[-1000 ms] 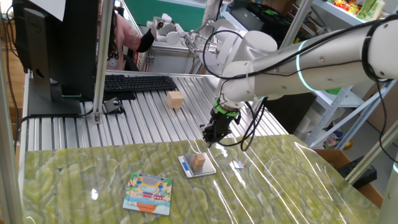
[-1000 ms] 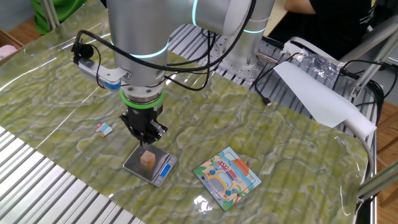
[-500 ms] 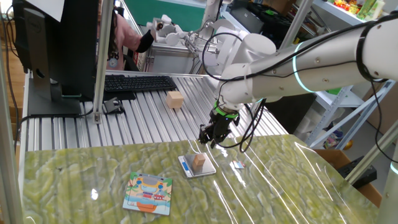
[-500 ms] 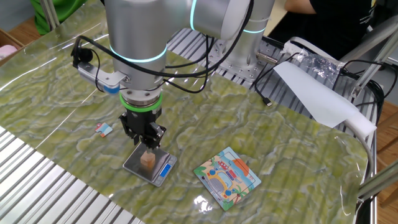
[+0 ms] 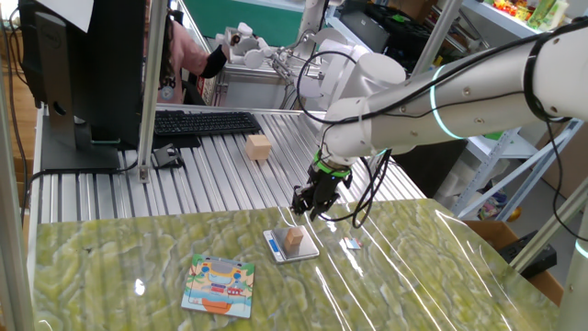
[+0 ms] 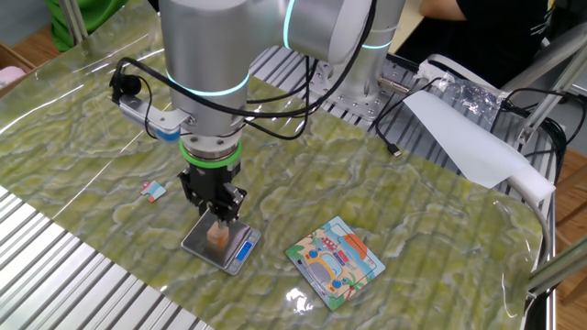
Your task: Remove the object from the scale
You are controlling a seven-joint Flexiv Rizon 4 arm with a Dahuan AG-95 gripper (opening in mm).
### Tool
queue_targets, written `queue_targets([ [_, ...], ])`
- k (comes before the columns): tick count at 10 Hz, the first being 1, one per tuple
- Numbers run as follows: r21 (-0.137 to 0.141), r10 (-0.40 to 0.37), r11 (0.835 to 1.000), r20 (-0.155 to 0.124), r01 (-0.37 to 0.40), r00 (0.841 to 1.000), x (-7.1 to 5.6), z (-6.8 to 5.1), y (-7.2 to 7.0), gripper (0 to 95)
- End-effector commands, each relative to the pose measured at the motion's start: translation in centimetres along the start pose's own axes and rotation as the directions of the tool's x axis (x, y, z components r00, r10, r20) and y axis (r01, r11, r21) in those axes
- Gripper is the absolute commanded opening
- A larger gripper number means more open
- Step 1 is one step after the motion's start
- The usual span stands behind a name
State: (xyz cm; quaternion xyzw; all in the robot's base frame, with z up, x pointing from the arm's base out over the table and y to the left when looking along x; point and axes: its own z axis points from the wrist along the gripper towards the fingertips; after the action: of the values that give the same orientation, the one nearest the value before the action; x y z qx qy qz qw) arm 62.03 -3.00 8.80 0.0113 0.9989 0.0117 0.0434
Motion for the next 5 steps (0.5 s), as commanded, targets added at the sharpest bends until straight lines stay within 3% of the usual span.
queue_targets([
  [1,0.002,-0.001,1.000,-0.001,0.001,1.000,-0.18,-0.21,-0.06,38.0],
  [5,0.001,-0.006,1.000,-0.004,0.006,1.000,-0.61,-0.64,-0.23,38.0],
])
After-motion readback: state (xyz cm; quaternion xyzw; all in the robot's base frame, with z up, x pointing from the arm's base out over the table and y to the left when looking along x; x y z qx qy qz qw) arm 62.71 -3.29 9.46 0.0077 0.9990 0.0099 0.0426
